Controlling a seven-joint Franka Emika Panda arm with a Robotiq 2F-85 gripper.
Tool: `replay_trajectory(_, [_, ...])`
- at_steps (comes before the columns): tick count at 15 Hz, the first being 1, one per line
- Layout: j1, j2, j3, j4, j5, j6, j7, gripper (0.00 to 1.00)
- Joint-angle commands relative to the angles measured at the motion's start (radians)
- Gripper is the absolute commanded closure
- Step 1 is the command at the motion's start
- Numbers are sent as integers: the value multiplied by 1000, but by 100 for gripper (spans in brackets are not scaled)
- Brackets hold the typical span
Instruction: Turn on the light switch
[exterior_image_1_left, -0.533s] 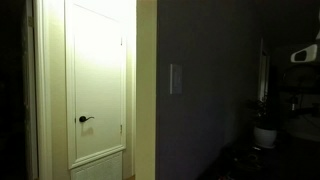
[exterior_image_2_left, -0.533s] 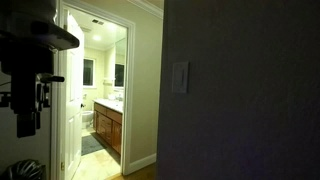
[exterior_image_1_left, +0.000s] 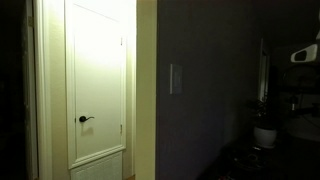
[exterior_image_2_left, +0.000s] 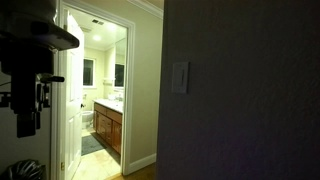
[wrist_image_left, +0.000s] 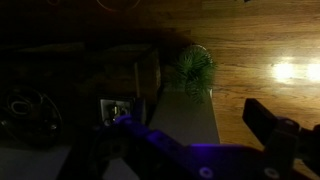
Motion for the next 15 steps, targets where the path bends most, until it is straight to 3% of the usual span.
replay_trajectory(1, [10, 2, -7, 2, -6, -3, 7, 0])
replay_trajectory(9, [11, 60, -40, 35, -19, 50, -58, 0])
replay_trajectory(15, [3, 248, -96, 141, -42, 211, -158, 0])
